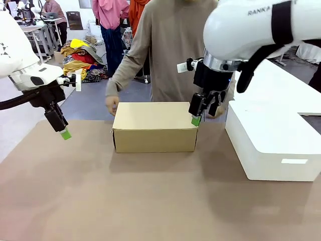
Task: Pack the shoes into the box.
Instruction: Press down on the lid of the Shoes Box.
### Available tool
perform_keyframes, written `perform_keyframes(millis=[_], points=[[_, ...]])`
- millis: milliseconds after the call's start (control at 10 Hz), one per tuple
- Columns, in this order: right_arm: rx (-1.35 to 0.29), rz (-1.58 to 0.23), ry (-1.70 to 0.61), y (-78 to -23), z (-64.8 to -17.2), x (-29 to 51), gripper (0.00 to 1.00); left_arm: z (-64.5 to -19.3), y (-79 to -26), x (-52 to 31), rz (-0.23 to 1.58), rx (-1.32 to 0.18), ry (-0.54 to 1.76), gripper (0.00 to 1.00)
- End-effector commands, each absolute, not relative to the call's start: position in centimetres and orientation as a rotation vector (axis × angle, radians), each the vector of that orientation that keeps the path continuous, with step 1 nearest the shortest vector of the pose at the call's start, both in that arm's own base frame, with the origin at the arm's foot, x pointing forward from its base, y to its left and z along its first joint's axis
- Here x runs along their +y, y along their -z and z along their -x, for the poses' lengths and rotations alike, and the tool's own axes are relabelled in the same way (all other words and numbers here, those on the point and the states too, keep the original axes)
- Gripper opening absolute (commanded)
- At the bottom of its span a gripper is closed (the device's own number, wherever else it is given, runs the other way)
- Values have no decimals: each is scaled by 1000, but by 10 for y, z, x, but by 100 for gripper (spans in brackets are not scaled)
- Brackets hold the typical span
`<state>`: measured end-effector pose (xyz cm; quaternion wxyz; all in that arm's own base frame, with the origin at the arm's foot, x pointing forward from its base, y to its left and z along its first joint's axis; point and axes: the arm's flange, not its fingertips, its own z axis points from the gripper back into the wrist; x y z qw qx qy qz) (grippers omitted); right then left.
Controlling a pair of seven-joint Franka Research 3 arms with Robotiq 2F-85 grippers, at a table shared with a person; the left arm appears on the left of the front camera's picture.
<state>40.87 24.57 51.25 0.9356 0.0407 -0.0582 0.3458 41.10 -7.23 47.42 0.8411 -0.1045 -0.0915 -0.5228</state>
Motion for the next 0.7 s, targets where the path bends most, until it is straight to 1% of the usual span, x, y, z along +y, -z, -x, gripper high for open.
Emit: perform_keyframes(millis=[0, 600], points=[[-181, -75, -714, -501, -392, 230, 100, -410, -476, -72, 239, -198, 1085, 100], [-203, -110, -706, -473, -380, 219, 100, -410, -476, -72, 239, -198, 1085, 100]])
